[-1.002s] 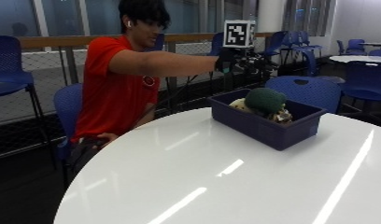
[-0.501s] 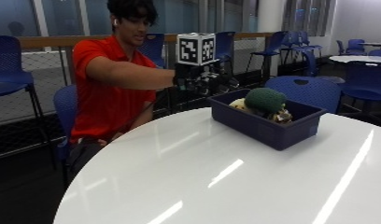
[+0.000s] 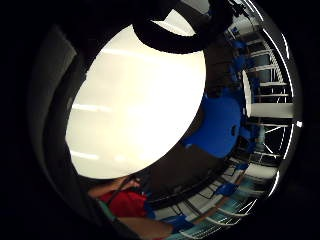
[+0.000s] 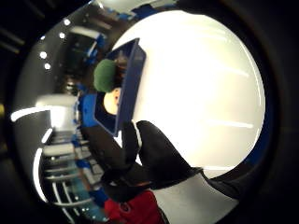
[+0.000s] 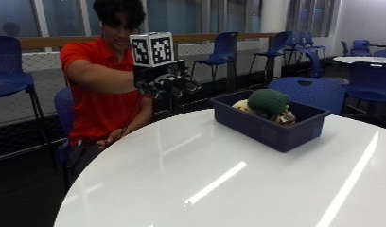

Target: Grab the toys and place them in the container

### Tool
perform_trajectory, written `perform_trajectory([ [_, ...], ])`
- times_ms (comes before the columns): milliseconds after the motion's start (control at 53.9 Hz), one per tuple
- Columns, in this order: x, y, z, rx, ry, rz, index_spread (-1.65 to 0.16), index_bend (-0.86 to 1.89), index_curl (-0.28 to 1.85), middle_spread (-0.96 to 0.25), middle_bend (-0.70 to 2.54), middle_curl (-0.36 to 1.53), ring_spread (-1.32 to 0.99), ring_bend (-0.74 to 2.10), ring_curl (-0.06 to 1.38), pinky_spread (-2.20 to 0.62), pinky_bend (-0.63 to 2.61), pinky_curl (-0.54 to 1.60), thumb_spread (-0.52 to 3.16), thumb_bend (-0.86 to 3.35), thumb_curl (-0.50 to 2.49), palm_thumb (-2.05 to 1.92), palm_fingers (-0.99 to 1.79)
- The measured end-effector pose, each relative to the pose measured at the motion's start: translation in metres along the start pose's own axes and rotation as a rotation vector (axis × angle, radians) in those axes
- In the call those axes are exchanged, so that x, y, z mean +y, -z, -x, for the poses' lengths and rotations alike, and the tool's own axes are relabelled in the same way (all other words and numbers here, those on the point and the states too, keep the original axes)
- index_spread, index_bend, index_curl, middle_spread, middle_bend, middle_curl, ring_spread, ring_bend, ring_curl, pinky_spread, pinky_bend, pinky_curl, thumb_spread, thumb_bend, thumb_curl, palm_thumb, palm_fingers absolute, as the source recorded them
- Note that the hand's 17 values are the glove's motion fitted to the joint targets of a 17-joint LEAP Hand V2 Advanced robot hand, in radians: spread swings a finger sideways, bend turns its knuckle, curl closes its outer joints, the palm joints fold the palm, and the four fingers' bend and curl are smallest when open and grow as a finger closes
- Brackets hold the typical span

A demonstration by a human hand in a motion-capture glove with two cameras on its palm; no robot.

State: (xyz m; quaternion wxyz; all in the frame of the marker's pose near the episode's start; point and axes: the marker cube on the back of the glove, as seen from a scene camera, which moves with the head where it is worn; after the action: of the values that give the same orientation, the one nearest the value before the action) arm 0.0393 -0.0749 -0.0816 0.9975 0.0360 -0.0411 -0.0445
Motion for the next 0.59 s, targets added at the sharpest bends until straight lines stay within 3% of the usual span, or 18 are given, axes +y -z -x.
perform_trajectory([
  [594,0.021,0.003,-0.029,-0.001,-0.032,0.011,-0.34,0.16,0.31,-0.1,0.16,0.29,-0.06,0.18,0.3,0.07,0.71,0.32,1.09,-0.06,0.21,-0.07,-0.09],
])
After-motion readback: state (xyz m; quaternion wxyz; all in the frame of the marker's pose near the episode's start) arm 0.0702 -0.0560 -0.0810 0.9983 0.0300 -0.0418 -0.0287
